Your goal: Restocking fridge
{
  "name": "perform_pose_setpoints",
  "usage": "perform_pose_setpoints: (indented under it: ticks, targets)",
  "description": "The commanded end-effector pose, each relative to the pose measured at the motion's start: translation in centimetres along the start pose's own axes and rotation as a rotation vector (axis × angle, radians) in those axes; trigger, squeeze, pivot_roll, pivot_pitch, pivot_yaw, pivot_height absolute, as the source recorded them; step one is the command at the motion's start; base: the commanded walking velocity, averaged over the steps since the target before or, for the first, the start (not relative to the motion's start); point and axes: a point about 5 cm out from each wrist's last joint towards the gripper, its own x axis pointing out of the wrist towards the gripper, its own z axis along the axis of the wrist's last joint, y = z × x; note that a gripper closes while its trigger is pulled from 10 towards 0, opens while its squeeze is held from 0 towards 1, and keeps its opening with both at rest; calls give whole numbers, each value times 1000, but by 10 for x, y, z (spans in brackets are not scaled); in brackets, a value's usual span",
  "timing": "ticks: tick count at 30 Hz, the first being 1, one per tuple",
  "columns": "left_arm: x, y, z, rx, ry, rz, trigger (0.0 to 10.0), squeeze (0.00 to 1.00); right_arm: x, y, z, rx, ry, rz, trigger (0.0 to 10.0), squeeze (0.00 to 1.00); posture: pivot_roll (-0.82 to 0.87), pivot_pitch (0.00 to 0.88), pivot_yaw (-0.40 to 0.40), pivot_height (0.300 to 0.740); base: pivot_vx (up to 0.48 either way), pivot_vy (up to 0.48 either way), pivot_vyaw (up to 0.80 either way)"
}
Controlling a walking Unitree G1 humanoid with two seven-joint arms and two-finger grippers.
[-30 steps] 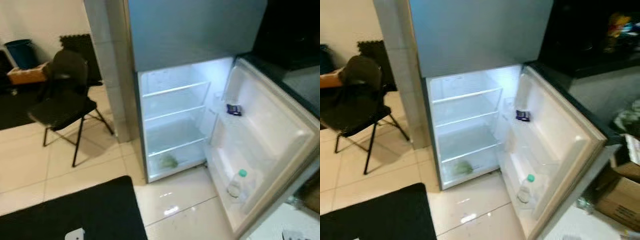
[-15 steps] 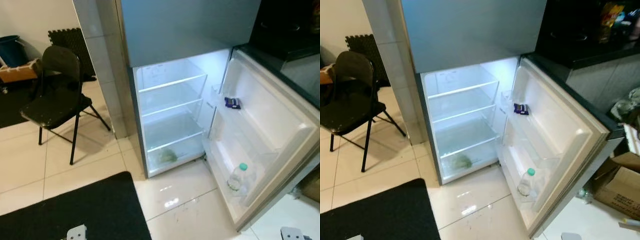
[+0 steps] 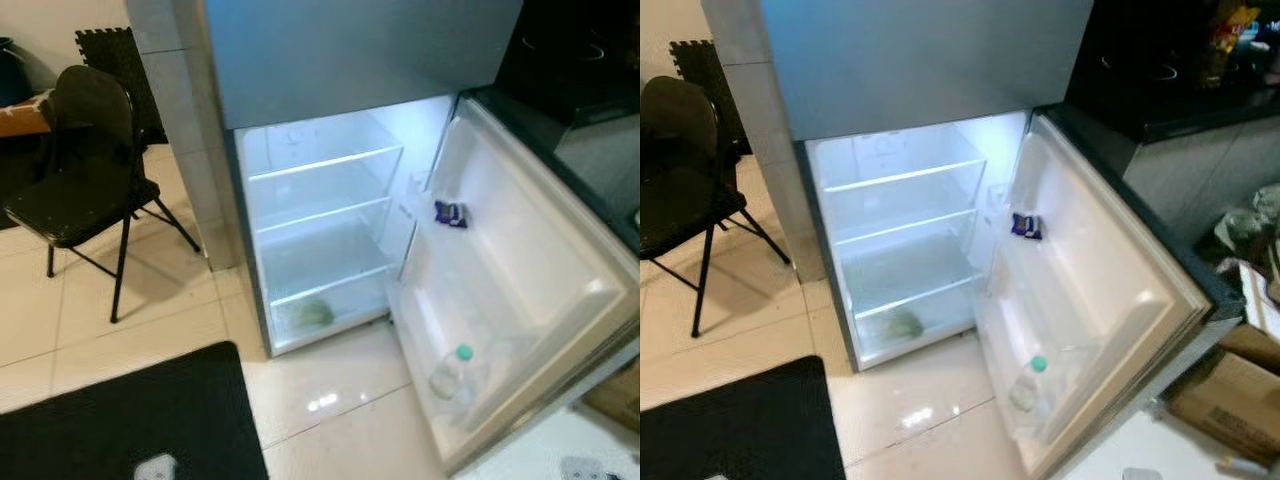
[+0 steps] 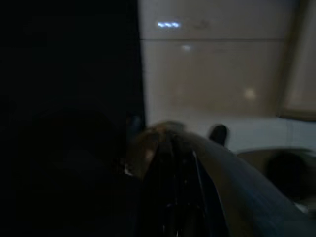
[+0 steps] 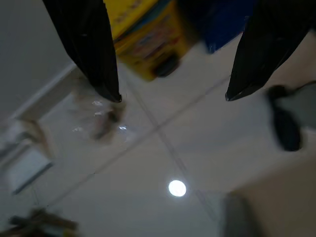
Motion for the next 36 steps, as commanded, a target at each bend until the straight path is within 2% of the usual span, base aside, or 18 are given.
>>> perform_pose_setpoints:
  ticks: [1,4,9,11,12,14,16,18,19,20,22,23,24,25,29,33,35,36]
  targets:
    - [-3,6,-2,10,15,15,10000,0,-2,2,-14,-40,54,-16,10000,0,-74,27,-30,740,0,0,0]
    - [-3,7,-3,5,14,16,10000,0,-2,-7,-14,-49,60,-61,10000,0,-74,25,-30,740,0,0,0]
    - [-5,8,-5,3,18,18,10000,0,-1,-26,-3,9,24,-151,10000,0,-74,25,-30,740,0,0,0]
    - [-5,8,-6,1,21,16,10000,0,-1,-46,18,109,-48,-245,10000,0,-75,24,-27,740,0,0,0]
    - [-5,8,-6,1,21,16,10000,0,-1,-46,18,109,-48,-245,10000,0,-75,24,-27,740,0,0,0]
    - [-6,9,-7,0,23,14,10000,0,-4,-68,41,232,-129,-338,10000,0,-77,26,-23,740,0,0,0]
    - [-6,9,-7,0,23,14,10000,0,-4,-68,41,232,-129,-338,10000,0,-77,26,-23,740,0,0,0]
    - [-6,9,-8,-1,23,12,10000,0,-6,-81,62,355,-212,-359,10000,0,-77,26,-23,740,0,0,0]
    - [-6,8,-8,-2,22,11,10000,0,-8,-87,80,437,-292,-330,10000,0,-75,29,-27,740,0,0,0]
    - [-6,8,-8,-2,22,11,10000,0,-8,-87,80,437,-292,-330,10000,0,-75,29,-27,740,0,0,0]
    - [-6,8,-8,-8,18,9,10000,0,-16,-91,129,582,-516,-144,10000,0,-75,30,-27,740,0,0,0]
    - [-6,8,-8,-8,18,9,10000,0,-16,-91,129,582,-516,-144,10000,0,-75,30,-27,740,0,0,0]
    - [-6,8,-8,-9,18,9,10000,0,-19,-90,142,602,-580,-81,10000,0,-75,30,-27,740,0,0,0]
    - [-6,8,-8,-9,18,9,10000,0,-19,-90,142,602,-580,-81,10000,0,-75,30,-27,740,0,0,0]
    - [-6,8,-10,-14,19,9,10000,0,-29,-80,174,578,-728,233,10000,0,-75,31,-31,740,0,0,0]
    - [-7,8,-11,-12,22,11,10000,0,-33,-75,179,539,-763,349,10000,0,-76,33,-31,740,0,0,0]
    - [-7,8,-11,-12,22,11,10000,0,-33,-75,179,539,-763,349,10000,0,-76,33,-31,740,0,0,0]
    - [-7,8,-11,-14,21,12,10000,0,-35,-72,182,513,-780,406,10000,0,-76,33,-31,740,0,0,0]
